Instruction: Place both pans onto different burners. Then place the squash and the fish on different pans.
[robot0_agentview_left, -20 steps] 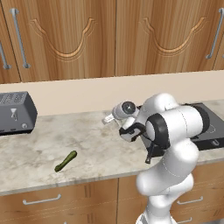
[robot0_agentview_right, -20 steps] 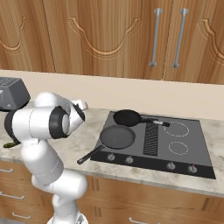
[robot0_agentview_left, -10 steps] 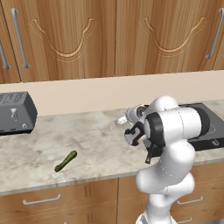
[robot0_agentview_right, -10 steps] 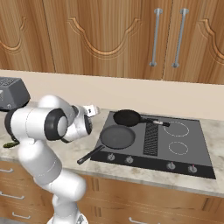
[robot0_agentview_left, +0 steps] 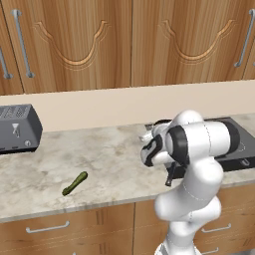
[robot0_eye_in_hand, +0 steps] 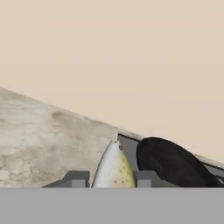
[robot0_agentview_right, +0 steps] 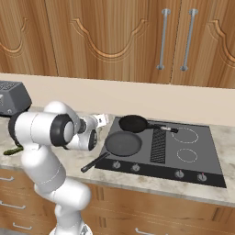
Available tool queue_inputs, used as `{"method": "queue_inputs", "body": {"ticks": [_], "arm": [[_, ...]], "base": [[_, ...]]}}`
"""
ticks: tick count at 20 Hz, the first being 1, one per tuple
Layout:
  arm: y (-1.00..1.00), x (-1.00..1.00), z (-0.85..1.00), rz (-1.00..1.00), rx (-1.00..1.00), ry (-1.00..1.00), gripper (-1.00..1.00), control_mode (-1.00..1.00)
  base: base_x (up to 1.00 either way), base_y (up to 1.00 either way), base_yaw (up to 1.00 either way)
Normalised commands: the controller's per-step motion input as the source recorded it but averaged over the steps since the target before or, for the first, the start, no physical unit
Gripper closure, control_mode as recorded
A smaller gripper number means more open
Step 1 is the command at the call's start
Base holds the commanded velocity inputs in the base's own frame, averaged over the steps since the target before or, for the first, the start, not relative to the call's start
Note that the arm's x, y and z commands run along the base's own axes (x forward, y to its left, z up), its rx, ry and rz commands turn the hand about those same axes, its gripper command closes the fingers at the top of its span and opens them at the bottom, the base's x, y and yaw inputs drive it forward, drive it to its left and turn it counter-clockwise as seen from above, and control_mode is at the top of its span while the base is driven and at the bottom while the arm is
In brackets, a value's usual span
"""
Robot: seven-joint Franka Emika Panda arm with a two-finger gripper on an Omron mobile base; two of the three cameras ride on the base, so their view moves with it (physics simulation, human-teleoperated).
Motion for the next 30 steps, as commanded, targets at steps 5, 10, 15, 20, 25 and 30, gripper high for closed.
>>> {"method": "queue_inputs", "body": {"ticks": [5,10,15,20,25,30], "arm": [[-0.45,0.1,0.69,-0.03,0.06,-0.04,1.0,-1.0],[-0.32,0.29,0.3,0.0,0.12,0.03,1.0,-1.0],[-0.28,0.23,0.01,0.0,0.19,0.16,1.0,-1.0],[-0.29,0.0,0.0,0.0,0.14,0.19,1.0,-1.0],[-0.25,0.0,0.0,0.0,0.04,0.14,1.0,-1.0],[-0.32,0.05,0.0,0.0,0.0,0.04,1.0,-1.0]], "base": [[0.0,0.0,0.0],[0.0,0.0,0.0],[0.0,0.0,0.0],[0.0,0.0,0.0],[0.0,0.0,0.0],[0.0,0.0,0.0]]}}
